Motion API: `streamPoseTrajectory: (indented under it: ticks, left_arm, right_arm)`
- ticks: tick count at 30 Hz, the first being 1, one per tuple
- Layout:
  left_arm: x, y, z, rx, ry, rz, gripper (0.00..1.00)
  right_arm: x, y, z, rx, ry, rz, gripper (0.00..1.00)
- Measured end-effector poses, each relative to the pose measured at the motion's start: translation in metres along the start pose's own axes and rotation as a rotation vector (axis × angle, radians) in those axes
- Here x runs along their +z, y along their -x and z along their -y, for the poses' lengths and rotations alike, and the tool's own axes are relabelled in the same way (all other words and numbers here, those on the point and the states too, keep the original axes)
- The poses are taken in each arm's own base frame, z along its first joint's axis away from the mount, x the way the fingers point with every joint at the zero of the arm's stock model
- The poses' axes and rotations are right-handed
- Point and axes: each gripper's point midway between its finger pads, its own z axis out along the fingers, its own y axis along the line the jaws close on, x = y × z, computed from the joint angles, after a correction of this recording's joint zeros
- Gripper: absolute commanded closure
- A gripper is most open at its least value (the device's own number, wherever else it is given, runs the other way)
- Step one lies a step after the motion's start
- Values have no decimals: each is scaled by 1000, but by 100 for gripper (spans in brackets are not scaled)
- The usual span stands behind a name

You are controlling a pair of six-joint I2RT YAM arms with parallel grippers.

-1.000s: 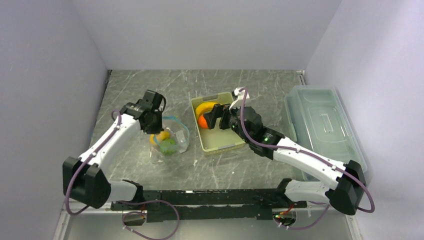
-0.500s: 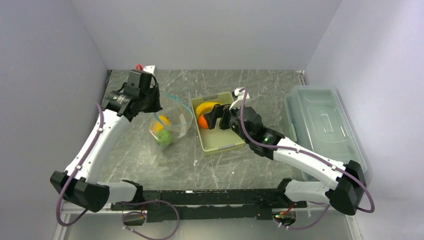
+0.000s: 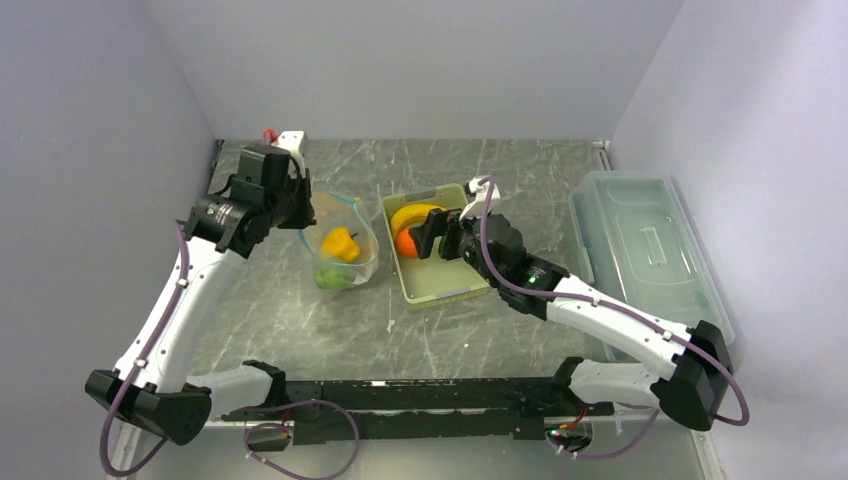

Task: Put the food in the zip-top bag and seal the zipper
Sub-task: Adjust the zipper food storage bag at the center of the board, then pick up the fake fruit from the bin.

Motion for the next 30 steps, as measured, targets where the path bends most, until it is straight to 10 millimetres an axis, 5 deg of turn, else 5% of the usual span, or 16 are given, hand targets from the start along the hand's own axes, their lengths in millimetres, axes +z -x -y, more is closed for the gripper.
streamPoseTrajectory:
  ticks: [15,30]
  left_arm:
    - [27,-17,-7,56,23,-38,100]
    - [58,-47,-11,74,19,-73,100]
  right_arm:
    - [9,-9,44,-4,-166,-44,1]
    - [63,-48,66,-71,-243,-253,4]
